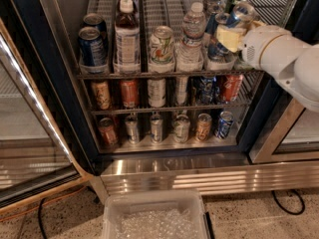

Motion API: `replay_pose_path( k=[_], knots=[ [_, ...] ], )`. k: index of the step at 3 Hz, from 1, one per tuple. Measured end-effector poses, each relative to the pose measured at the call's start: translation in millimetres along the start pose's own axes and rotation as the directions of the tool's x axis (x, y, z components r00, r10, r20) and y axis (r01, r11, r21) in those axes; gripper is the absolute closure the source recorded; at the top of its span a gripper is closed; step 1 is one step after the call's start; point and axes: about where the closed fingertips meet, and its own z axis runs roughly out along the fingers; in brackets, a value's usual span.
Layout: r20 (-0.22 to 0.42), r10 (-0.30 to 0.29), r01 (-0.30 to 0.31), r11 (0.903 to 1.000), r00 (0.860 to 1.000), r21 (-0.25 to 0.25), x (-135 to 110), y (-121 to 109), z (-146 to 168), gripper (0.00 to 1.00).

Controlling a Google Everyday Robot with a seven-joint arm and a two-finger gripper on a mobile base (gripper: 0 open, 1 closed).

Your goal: Pick redbull can from top shelf of fridge

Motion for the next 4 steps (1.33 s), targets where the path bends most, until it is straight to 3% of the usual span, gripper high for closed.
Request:
replay_pose_path(
  k=[1, 2, 3, 4],
  knots=[
    [0.024, -0.003, 0.004, 0.9992, 1.0, -0.041, -23.1, -0.8, -14.0, 1.0],
    [0.007, -0.043, 0.044, 0.9948, 0.999, -0.092, -42.9, -10.6, -39.5, 1.0],
    [-0.055, -0.077, 0.067, 0.9838, 0.996, -0.166, -42.6, -11.5, -67.6, 1.0],
    [-0.085, -0.085, 0.063, 0.9703, 0.993, -0.234, -34.2, 5.8, -71.1, 1.0]
  ],
)
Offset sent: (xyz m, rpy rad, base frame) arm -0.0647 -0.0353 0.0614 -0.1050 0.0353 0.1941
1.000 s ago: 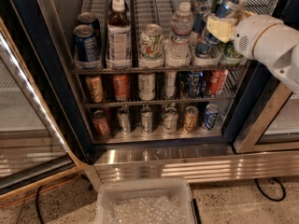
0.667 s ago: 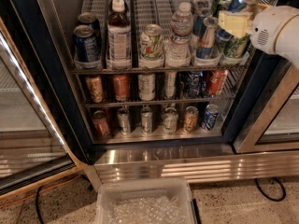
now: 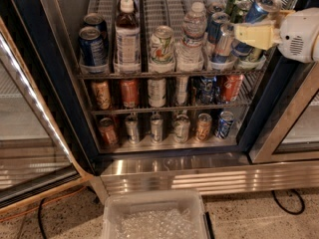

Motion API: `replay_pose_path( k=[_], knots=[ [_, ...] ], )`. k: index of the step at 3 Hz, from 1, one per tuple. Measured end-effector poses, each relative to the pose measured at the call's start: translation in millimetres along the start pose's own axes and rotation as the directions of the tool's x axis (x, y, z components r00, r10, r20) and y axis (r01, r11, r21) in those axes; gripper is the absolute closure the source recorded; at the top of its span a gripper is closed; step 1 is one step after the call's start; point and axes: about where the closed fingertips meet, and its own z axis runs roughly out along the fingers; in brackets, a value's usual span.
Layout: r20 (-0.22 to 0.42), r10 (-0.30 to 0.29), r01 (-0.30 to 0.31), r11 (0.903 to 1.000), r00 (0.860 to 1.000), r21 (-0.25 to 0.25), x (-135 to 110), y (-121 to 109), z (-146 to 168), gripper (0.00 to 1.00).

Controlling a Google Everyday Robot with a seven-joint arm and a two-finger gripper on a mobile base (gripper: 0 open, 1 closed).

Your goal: Pick redbull can from top shelf of fridge

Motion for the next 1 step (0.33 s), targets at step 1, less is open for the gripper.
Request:
replay_pose_path(
  k=[1],
  knots=[
    [0.0, 0.0, 0.0, 1.0, 1.0, 0.0, 0.0, 0.0, 0.0, 1.0]
  ],
)
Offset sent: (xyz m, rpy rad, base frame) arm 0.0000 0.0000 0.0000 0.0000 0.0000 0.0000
